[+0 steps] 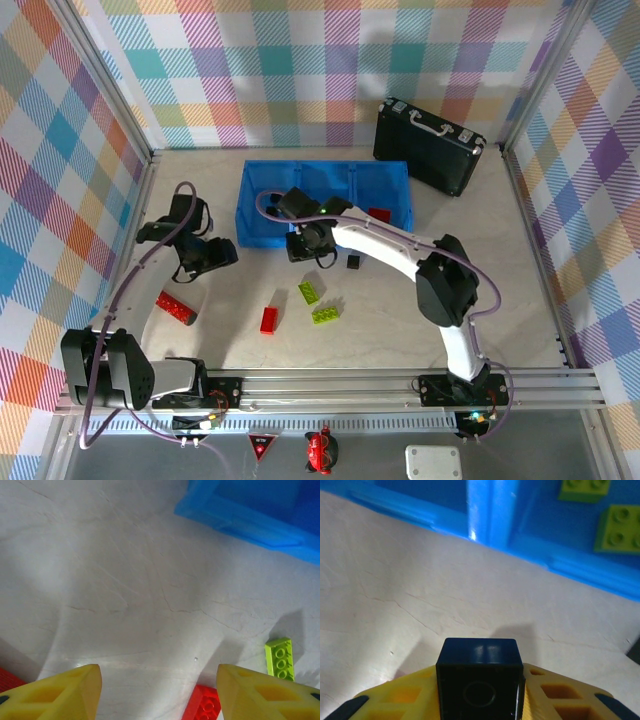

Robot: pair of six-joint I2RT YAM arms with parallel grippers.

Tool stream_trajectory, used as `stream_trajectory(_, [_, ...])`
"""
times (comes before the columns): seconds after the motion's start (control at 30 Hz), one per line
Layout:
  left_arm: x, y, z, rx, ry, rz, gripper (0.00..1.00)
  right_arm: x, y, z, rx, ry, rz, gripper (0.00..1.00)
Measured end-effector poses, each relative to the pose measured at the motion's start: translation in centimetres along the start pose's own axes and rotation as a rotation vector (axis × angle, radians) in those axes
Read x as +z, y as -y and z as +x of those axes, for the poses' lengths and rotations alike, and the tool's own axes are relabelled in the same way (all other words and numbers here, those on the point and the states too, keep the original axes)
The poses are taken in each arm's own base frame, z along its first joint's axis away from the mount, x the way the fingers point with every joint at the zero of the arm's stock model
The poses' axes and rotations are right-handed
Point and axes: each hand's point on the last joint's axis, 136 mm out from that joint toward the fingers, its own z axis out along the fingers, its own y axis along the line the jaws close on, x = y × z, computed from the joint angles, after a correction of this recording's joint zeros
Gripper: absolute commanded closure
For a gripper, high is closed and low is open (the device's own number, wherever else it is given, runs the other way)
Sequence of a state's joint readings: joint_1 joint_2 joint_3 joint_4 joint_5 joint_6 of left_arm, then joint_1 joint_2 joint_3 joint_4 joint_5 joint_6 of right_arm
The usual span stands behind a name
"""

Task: Sort the legos into containers by color
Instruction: Place the lego in the container.

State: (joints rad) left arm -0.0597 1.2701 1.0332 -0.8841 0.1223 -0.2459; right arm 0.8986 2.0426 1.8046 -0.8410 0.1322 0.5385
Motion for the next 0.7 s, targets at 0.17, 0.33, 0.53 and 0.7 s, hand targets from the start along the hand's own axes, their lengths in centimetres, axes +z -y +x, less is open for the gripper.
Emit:
stream_trajectory(0.17, [0.0,-0.3,-0.9,0.000,0.028,0.016,0.39,0.9,-2.0,-2.0,-0.022,0.026,-0.022,0.62])
stream_trajectory(0.33, [0.2,-0.2,-1.5,0.008,0.052,0.029,0.39,1.9,-3.6,-4.2,-0.041,0.063,-0.042,0.62])
stream_trajectory(0.53, [0.1,-0.6,-1.9,0.003,0.067,0.026,0.39,3.6,-5.1,-6.1,-0.066,0.099,-0.059,0.62])
stream_trajectory(0.7, [0.1,-0.8,-2.0,0.005,0.070,0.025,0.40,5.0,-6.1,-7.9,-0.087,0.142,-0.071,0.61])
